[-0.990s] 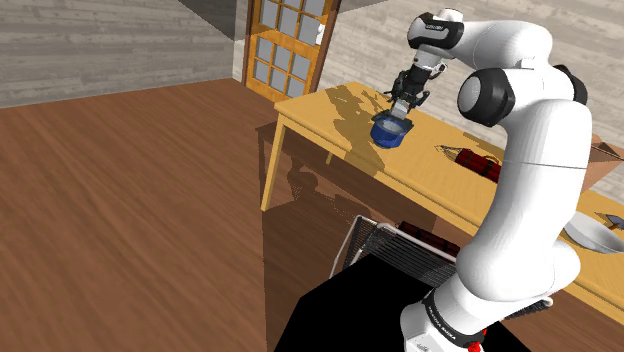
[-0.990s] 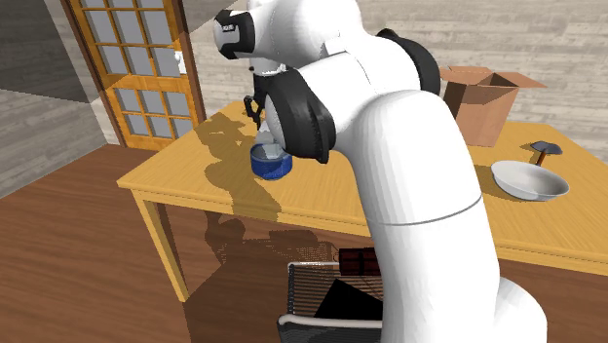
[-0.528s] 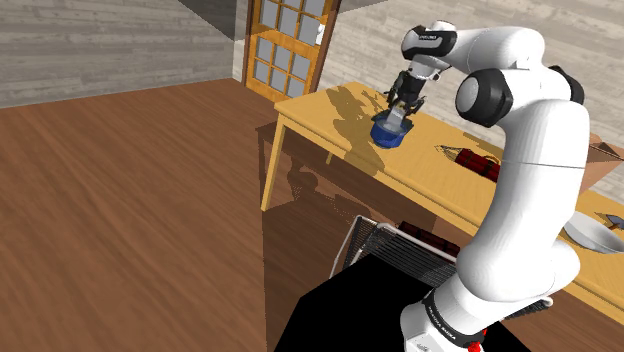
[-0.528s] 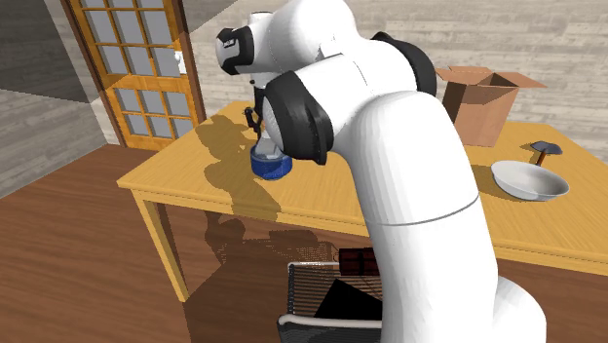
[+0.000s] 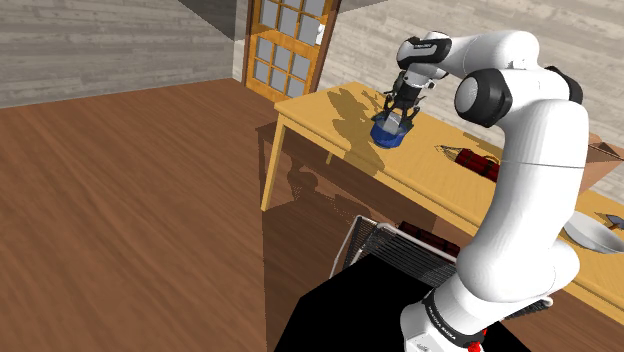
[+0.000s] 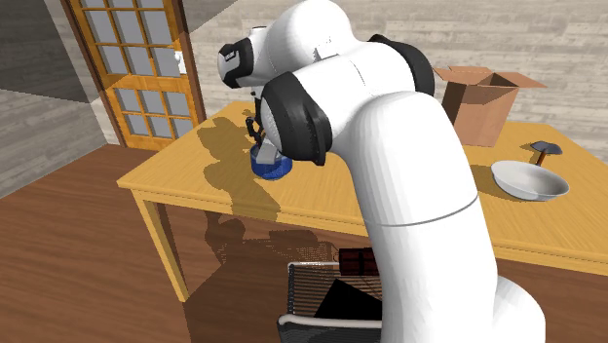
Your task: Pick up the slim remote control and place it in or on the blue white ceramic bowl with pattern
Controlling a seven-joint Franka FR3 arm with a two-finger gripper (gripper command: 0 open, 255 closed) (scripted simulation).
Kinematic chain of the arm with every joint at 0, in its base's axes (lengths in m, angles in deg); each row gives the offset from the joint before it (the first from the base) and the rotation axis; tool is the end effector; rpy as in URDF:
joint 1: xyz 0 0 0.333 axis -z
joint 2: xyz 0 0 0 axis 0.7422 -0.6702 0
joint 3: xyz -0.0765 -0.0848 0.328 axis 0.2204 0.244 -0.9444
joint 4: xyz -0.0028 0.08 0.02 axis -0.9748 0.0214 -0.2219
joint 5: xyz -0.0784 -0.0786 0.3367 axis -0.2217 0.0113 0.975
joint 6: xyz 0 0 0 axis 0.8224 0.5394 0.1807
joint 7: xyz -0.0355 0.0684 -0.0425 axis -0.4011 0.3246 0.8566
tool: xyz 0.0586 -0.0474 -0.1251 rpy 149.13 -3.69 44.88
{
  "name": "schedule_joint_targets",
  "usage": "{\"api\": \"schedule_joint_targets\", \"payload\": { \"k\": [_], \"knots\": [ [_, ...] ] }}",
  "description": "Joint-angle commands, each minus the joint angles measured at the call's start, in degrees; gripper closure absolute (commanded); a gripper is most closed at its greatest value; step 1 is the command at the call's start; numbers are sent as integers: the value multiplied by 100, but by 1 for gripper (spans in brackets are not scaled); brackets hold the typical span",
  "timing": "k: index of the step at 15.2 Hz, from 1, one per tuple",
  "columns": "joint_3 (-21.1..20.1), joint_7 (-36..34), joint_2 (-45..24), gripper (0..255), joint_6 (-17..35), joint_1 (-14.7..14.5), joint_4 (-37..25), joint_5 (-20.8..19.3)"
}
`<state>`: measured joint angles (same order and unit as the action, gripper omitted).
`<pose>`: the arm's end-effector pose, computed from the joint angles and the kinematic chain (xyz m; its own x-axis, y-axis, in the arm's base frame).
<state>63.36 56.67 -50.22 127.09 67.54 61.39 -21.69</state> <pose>0.5679 -0.3843 0.4325 0.4853 -0.8743 -0.0074 -0.8743 -0.4851 -0.0186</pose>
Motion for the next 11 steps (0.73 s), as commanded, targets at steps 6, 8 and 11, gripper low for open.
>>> {"api": "schedule_joint_targets", "payload": {
  "k": [6,8,11],
  "knots": [
    [-2,1,-10,0,5,1,3,3],
    [-1,1,-5,0,9,-1,13,2],
    [-1,2,-1,0,13,-2,22,1]
  ]
}}
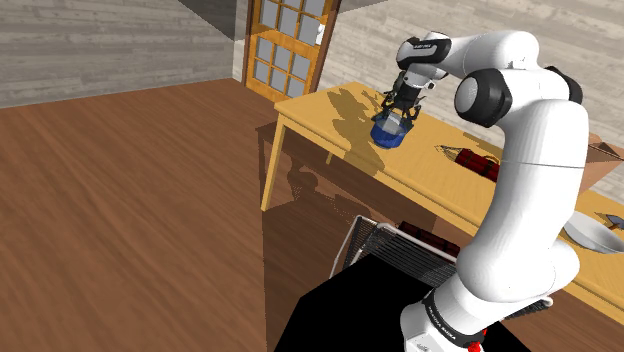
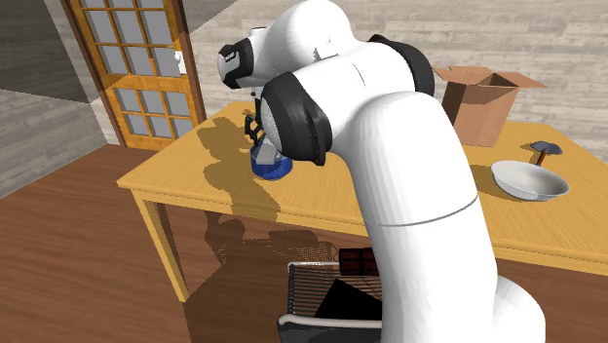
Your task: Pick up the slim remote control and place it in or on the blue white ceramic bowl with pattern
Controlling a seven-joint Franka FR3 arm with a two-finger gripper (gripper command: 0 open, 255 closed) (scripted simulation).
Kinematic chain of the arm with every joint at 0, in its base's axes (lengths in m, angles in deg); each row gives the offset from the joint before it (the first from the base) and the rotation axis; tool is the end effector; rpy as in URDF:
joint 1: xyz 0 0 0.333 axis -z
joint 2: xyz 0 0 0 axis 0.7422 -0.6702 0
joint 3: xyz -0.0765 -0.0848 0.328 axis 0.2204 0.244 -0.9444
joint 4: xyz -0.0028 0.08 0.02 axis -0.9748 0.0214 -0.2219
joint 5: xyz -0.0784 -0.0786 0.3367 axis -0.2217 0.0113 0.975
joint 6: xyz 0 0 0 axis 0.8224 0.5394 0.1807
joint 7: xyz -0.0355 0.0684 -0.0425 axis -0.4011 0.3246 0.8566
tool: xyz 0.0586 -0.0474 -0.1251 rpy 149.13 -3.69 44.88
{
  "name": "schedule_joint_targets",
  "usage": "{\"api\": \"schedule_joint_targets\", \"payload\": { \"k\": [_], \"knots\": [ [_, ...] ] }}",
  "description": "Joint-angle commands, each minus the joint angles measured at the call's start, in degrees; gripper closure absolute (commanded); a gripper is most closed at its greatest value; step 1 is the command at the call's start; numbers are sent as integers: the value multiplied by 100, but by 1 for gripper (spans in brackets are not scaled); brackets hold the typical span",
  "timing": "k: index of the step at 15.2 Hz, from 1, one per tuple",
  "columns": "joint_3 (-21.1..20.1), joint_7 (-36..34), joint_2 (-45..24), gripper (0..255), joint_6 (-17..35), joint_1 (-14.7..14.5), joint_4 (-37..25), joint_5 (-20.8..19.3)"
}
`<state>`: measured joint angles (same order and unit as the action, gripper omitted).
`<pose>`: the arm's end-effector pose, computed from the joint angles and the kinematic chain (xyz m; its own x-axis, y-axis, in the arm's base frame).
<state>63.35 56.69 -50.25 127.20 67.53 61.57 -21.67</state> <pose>0.5678 -0.3842 0.4309 0.4852 -0.8743 -0.0090 -0.8743 -0.4850 -0.0181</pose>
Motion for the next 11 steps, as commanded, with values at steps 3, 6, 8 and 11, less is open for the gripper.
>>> {"api": "schedule_joint_targets", "payload": {
  "k": [3,6,8,11],
  "knots": [
    [19,-40,26,0,-559,60,-542,-25],
    [22,-49,17,0,-717,83,-710,-26],
    [22,-49,16,0,-717,83,-711,-26],
    [22,-49,16,0,-717,83,-711,-26]
  ]
}}
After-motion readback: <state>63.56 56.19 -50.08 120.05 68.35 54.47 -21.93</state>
